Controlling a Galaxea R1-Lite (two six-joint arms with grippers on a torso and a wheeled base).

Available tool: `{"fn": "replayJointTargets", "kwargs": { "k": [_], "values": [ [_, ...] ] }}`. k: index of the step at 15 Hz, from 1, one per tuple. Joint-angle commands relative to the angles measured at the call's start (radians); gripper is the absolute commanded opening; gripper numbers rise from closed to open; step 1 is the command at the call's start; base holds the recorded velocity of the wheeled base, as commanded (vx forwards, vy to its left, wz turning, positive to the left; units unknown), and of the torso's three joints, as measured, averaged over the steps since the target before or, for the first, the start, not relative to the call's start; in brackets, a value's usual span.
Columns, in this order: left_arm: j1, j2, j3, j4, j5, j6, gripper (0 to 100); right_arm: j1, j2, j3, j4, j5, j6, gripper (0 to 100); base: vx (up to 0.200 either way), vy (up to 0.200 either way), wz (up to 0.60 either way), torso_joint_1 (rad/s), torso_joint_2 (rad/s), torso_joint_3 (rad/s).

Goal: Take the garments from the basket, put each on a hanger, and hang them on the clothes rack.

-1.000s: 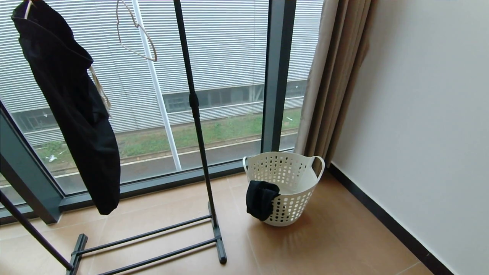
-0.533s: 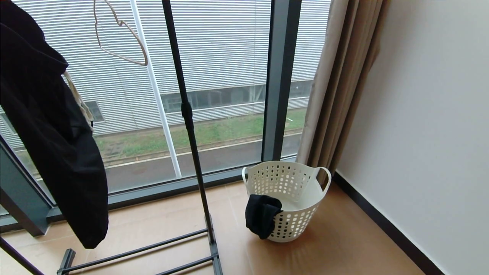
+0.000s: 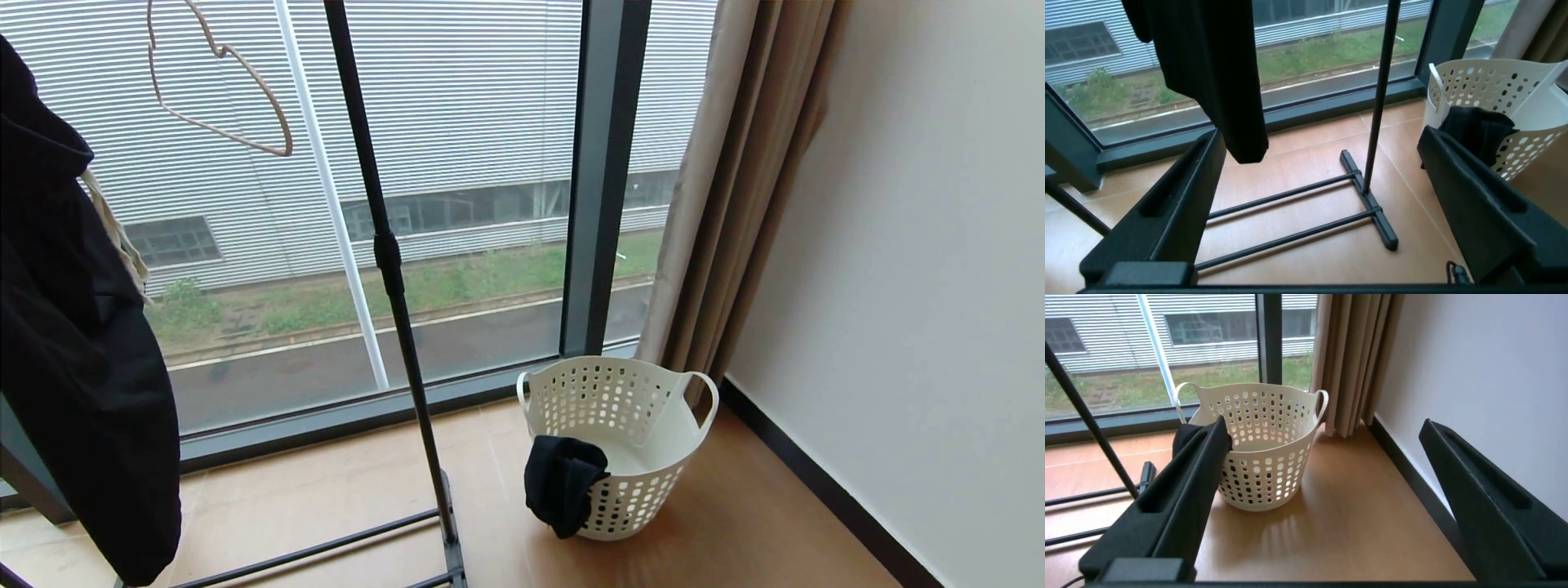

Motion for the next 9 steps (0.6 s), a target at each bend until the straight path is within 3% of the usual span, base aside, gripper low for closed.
{"fn": "replayJointTargets", "kwargs": {
  "k": [1, 9],
  "values": [
    [0.001, 0.002, 0.002, -0.003, -0.001, -0.005, 100, 0.0, 0.001, 0.0, 0.0, 0.0, 0.001, 100, 0.0, 0.0, 0.0, 0.0, 0.0, 0.0],
    [-0.001, 0.0, 0.002, -0.005, -0.001, -0.021, 100, 0.0, 0.001, -0.001, 0.0, 0.0, -0.004, 100, 0.0, 0.0, 0.0, 0.0, 0.0, -0.01]
  ]
}}
